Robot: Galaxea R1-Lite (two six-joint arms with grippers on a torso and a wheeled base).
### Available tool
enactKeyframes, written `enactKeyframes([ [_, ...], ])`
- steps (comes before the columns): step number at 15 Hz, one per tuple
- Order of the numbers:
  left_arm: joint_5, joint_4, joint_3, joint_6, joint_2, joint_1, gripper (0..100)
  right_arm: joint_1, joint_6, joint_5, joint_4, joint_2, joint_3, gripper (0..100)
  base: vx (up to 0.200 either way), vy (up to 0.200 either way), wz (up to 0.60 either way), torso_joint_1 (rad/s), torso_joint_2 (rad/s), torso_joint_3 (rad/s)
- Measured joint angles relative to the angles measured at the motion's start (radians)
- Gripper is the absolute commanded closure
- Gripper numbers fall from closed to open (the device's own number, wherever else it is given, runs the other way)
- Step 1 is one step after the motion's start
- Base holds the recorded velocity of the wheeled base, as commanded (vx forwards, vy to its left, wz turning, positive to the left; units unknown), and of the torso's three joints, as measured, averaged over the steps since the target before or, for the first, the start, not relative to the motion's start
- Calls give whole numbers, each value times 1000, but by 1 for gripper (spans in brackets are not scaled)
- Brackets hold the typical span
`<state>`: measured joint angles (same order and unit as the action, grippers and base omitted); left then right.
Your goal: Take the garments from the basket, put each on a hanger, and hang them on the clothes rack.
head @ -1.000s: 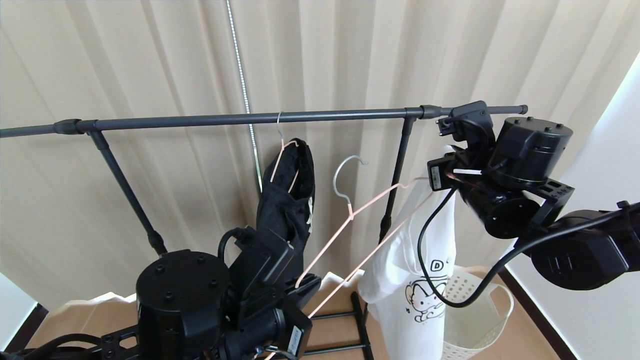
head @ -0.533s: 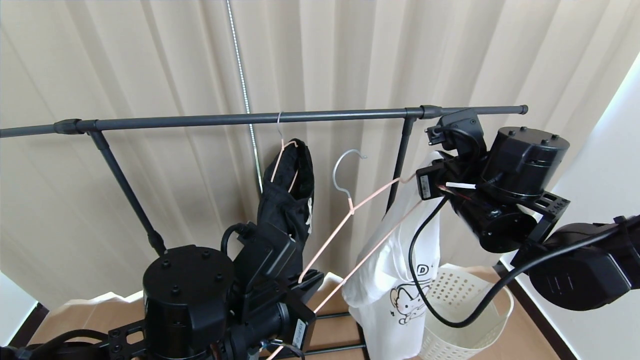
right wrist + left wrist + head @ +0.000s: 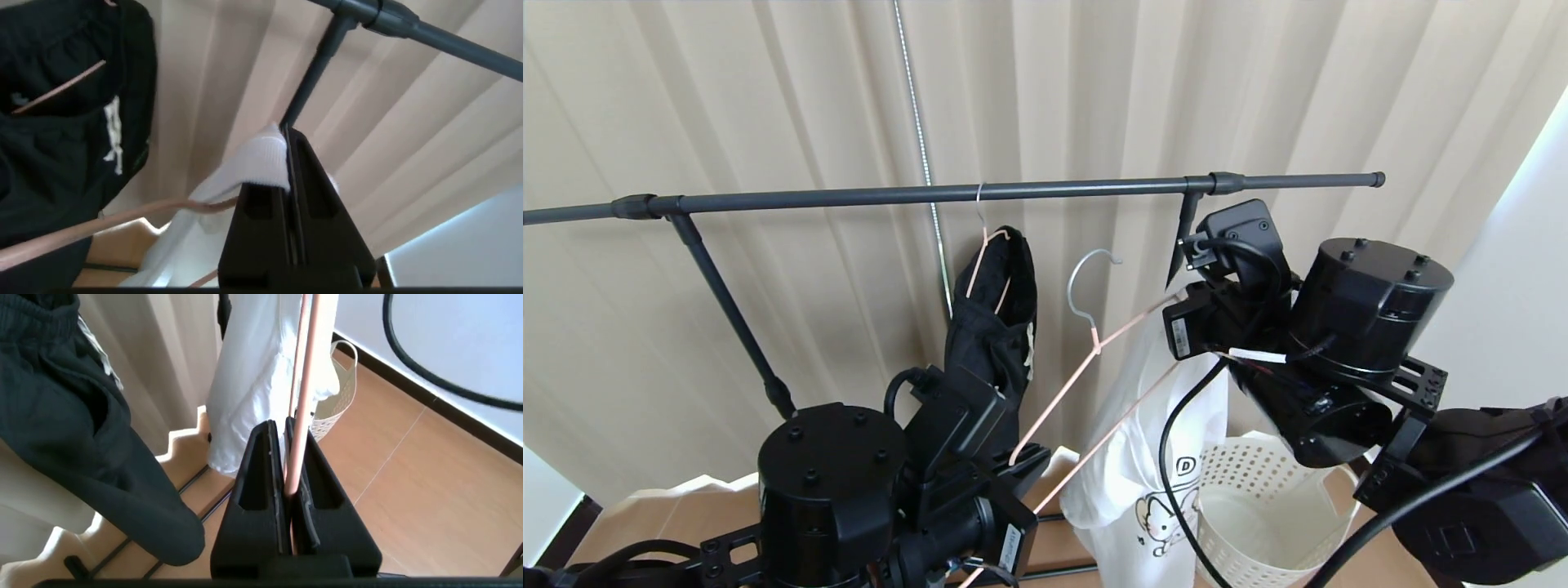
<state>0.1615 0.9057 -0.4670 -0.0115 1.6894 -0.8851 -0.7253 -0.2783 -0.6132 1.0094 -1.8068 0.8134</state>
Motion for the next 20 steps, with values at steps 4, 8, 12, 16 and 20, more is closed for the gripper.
enactKeyframes([
  [4,1,-1,-1,0,1,1,100,-93,-1,-4,17,13,-29,100,0,0,0,0,0,0],
  [8,1,1,-3,0,1,6,100,-204,1,-4,19,40,-47,100,0,0,0,0,0,0],
  [12,4,3,-5,1,4,9,100,-265,0,-11,64,70,-53,100,0,0,0,0,0,0],
  [16,5,77,2,1,5,16,100,-265,0,-14,68,84,-54,100,0,0,0,0,0,0],
  [20,6,86,10,2,1,21,100,-241,-1,-14,67,92,-57,0,0,0,0,0,0,0],
])
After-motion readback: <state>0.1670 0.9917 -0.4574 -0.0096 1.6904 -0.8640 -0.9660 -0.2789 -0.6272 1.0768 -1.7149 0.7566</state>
